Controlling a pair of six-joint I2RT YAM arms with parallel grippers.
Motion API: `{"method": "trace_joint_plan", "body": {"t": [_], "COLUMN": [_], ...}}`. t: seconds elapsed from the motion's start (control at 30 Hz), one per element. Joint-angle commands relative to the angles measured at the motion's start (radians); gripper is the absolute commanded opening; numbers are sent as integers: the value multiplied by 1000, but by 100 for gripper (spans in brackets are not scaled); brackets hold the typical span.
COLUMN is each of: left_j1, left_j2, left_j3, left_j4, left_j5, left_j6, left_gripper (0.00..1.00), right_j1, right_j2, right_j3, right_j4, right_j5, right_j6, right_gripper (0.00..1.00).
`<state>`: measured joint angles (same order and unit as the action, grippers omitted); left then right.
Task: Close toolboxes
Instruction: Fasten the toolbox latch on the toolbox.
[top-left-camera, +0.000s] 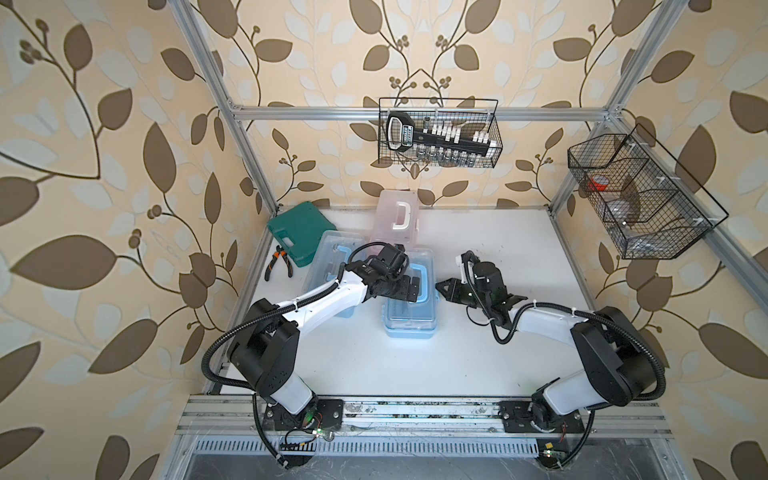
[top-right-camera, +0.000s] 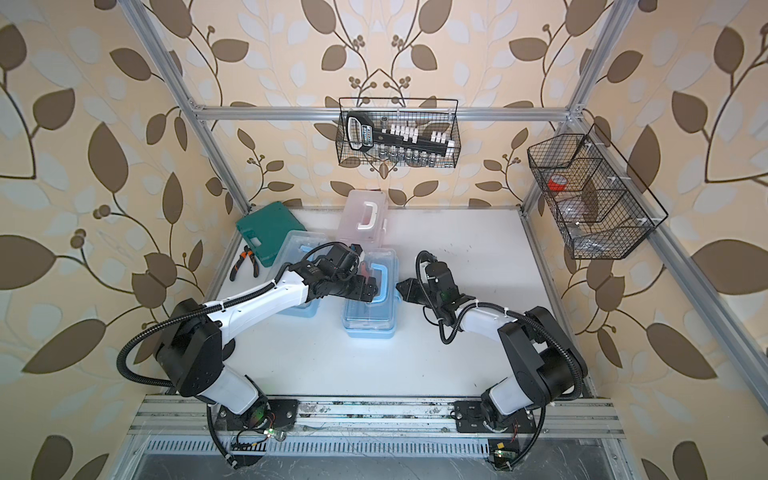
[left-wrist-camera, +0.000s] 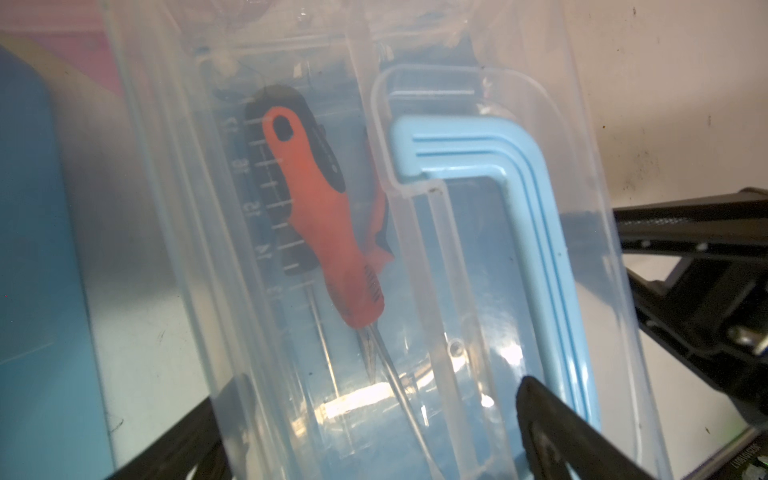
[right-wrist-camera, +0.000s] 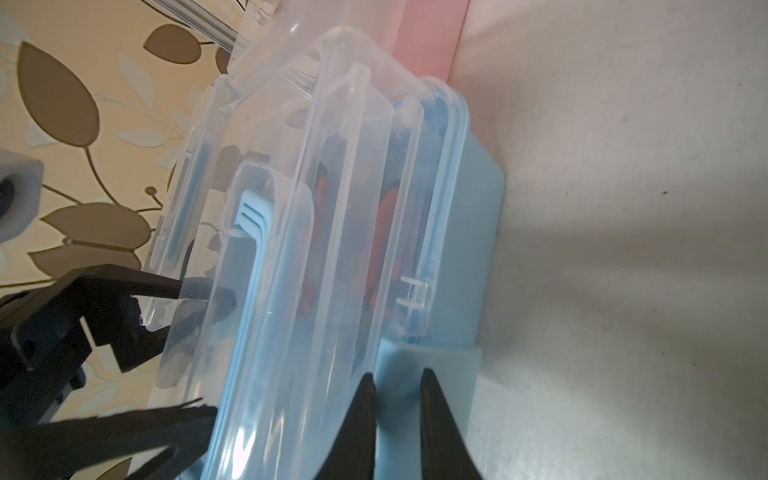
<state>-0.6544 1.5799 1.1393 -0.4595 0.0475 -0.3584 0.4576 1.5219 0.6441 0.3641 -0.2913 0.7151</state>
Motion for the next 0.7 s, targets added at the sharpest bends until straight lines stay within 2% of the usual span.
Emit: {"method": "trace_joint_plan", "body": {"t": [0.0, 0.43, 0.47, 0.53, 0.67], "left_j1": [-24, -24, -24, -24, -24], "left_j2": [65, 67, 66, 67, 67], "left_j3": [-33, -38, -39, -40, -39], "left_j4": [-106, -105, -104, -102, -102], "left_j5": [6, 5, 6, 6, 6], "left_j6": [55, 53, 54, 55, 54], "left_gripper": [99, 99, 99, 99, 99], "right_j1": [11, -12, -14, -15, -15], "right_j2": [15, 16, 15, 12, 13], "right_j3": [-26, -61, -65, -68, -71], "right_j4": [-13, 11, 18, 29, 49], "right_j5": [-8, -3, -8, -17, -32], "right_j6": [3, 7, 7, 7, 19], "right_gripper": [18, 16, 17, 25, 27]}}
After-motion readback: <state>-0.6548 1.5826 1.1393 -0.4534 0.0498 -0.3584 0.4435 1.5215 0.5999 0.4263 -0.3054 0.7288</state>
